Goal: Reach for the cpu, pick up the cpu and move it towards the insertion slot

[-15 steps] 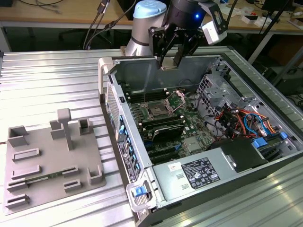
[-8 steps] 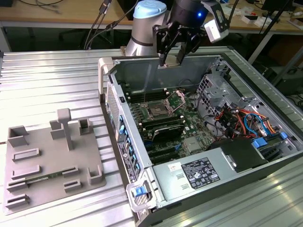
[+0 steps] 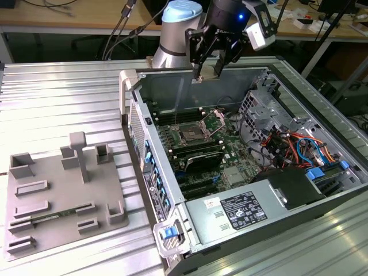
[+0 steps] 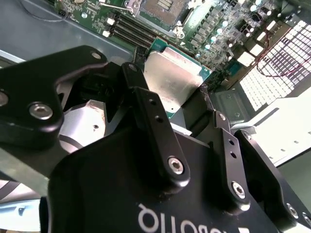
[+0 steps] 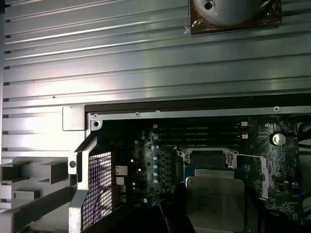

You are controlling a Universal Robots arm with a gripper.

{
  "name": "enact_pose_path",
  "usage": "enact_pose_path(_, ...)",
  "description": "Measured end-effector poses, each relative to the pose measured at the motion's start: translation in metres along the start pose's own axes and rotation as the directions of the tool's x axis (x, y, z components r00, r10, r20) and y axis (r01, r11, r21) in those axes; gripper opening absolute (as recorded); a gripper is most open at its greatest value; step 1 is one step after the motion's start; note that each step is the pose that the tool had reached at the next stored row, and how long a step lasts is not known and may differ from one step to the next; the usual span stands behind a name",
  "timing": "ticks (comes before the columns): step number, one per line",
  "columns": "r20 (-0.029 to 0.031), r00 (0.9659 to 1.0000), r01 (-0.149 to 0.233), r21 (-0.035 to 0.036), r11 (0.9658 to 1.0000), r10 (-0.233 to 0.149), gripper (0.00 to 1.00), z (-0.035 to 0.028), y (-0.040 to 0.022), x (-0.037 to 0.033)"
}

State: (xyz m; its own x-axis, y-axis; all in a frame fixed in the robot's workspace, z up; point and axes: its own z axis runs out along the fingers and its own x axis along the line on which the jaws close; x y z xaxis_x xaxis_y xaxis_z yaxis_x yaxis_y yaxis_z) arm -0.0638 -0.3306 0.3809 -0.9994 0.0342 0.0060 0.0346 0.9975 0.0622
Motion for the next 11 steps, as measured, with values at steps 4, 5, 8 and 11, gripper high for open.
enact_pose_path(4,0.0000,1.0000,0.000,-0.0004,1.0000,0.000,0.55,0.0000,0.0000,0.0000)
enact_pose_path(5,-0.0001,1.0000,0.000,-0.0006,1.0000,0.000,0.55,0.0000,0.0000,0.0000)
enact_pose_path(8,-0.0001,1.0000,0.000,-0.0032,1.0000,0.000,0.55,0.0000,0.0000,0.0000)
enact_pose_path(11,-0.0002,1.0000,0.000,-0.0051,1.0000,0.000,0.55,0.0000,0.0000,0.0000)
